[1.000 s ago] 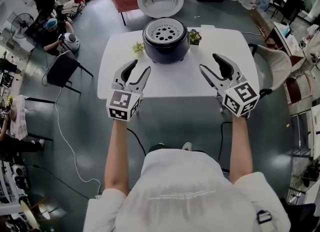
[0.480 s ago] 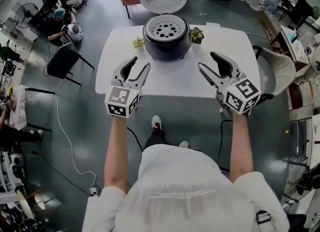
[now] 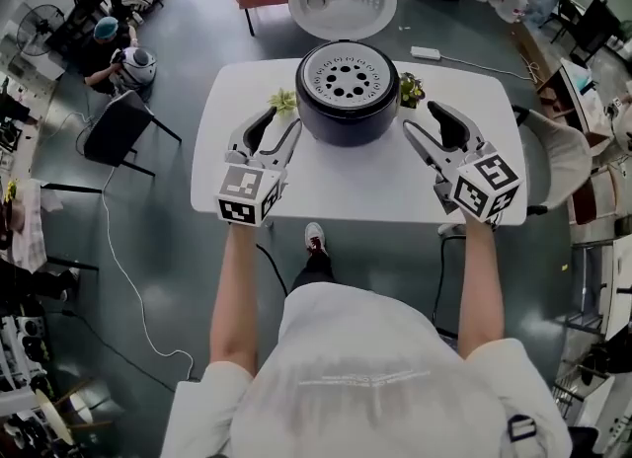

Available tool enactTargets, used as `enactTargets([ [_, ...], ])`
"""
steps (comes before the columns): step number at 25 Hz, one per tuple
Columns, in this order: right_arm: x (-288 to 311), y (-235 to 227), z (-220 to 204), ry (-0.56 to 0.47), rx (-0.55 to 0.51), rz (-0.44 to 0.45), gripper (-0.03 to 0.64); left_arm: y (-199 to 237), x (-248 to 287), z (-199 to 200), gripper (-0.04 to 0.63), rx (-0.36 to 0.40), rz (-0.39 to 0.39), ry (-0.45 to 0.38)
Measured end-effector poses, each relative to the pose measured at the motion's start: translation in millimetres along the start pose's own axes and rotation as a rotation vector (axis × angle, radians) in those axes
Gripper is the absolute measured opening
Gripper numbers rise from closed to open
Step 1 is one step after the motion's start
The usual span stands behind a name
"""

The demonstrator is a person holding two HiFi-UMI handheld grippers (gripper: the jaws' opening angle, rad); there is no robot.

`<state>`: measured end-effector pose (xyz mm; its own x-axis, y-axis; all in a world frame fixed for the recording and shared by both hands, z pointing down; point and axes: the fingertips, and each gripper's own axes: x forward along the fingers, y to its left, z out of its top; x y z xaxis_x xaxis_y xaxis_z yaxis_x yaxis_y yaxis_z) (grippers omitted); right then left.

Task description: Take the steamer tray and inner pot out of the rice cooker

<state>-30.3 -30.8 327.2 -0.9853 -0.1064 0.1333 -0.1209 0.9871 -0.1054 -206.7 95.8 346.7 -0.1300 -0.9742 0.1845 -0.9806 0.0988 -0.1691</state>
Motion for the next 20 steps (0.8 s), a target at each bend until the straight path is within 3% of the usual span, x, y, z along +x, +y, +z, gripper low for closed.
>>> enactTargets([
  [9, 95, -23, 4, 0.05, 0.023, -0.096, 0.259, 84, 55, -20, 0.195, -0.039, -0.091, 0.007],
  [20, 117, -64, -36, 0.185, 0.095, -0.217, 0.256, 90, 112, -46, 0.173, -0.112, -0.2, 0.078],
])
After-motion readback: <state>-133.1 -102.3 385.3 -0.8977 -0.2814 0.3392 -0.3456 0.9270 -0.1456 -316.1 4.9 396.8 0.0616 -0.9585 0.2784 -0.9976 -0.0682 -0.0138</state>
